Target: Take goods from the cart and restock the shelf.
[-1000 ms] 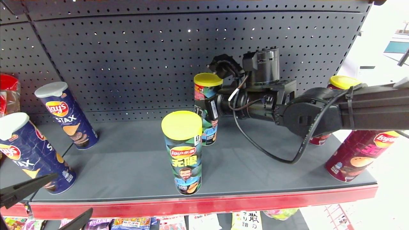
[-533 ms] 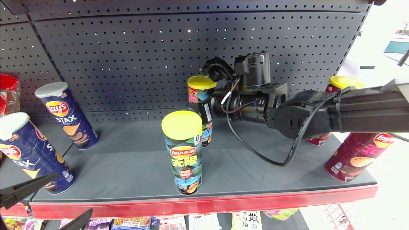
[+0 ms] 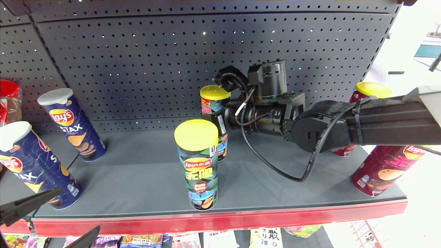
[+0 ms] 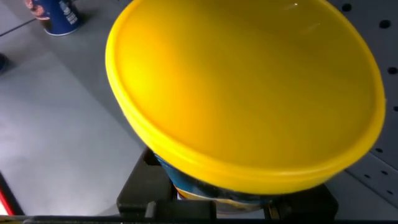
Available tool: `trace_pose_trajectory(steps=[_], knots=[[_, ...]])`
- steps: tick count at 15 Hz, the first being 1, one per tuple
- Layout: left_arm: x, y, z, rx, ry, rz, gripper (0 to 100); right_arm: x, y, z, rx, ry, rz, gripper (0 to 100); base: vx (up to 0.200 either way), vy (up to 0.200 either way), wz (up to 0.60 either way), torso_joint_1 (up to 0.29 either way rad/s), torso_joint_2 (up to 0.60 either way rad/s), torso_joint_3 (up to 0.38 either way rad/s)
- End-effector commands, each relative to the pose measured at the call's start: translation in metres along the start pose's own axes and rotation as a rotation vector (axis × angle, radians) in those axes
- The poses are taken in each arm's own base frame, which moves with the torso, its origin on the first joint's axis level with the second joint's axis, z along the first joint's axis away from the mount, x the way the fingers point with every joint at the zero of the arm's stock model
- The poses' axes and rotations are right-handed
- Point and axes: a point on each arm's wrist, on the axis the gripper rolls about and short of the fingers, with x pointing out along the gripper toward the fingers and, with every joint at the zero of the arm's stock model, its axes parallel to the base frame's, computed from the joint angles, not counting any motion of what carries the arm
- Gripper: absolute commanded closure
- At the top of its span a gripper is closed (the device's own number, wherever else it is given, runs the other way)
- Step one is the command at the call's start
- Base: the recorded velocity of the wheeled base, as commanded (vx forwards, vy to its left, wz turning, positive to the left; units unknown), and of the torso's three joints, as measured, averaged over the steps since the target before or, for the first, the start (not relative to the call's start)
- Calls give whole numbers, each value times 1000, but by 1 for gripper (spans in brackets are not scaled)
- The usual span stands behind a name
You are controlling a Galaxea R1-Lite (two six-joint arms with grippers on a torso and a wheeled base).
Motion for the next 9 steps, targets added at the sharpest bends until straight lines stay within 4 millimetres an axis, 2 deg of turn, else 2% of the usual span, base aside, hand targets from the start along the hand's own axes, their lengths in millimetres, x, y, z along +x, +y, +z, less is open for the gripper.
trace_pose_trajectory(steps=[1, 5, 6, 9], knots=[[0, 0, 0, 0, 2, 0, 0, 0, 1, -1, -1, 2, 3, 100, 0, 0, 0, 0, 0, 0], [0, 0, -1, -1, 5, 0, 0, 1, 1, -1, 1, 3, 3, 100, 0, 0, 0, 0, 0, 0], [1, 0, -2, -1, 8, -1, 0, 1, 1, -2, 1, 7, 3, 0, 0, 0, 0, 0, 0, 0], [1, 0, -2, -3, 8, -1, 0, 1, 1, -2, 2, 8, 2, 0, 0, 0, 0, 0, 0, 0]])
